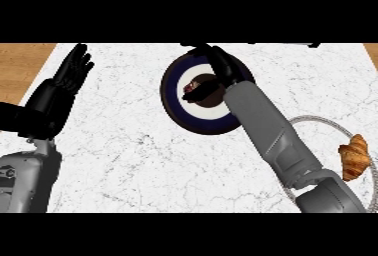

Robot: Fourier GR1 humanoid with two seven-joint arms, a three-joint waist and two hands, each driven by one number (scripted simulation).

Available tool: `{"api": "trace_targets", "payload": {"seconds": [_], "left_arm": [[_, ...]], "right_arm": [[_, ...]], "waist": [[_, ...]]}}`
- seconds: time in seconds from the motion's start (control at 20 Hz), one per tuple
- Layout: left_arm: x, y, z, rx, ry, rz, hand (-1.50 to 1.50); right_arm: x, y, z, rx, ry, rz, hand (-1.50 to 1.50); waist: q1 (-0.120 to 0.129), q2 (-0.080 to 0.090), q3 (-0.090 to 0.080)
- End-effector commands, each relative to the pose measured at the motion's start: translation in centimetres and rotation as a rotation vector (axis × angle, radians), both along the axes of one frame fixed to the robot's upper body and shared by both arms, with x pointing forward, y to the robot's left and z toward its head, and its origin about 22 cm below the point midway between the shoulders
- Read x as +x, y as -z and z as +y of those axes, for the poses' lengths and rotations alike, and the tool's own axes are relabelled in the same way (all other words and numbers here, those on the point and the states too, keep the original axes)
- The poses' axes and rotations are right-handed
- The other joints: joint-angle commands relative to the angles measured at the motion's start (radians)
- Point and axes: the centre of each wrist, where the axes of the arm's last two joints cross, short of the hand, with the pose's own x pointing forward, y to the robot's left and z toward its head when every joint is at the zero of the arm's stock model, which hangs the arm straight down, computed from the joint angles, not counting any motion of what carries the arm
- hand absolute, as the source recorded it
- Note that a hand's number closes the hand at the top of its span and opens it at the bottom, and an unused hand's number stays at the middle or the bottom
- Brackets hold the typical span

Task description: Pick the cupcake from the placemat and place it in the plate

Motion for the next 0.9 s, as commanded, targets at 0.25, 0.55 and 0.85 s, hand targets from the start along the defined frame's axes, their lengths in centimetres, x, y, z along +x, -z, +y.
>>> {"api": "trace_targets", "payload": {"seconds": [0.25,0.55,0.85], "left_arm": [[-0.6,0.6,-0.1,0.000,-0.015,0.008,0.00],[-0.8,-0.4,1.6,0.012,-0.017,0.004,0.00],[-0.3,0.6,0.5,-0.003,-0.040,0.007,0.00]], "right_arm": [[0.2,0.4,-1.0,0.377,0.027,-0.003,-1.50],[1.1,0.2,-6.2,0.508,0.088,0.059,-1.50],[1.0,0.9,-13.3,0.574,0.129,0.040,-1.50]], "waist": [[-0.011,-0.001,0.000],[-0.032,-0.004,0.000],[-0.032,0.002,0.001]]}}
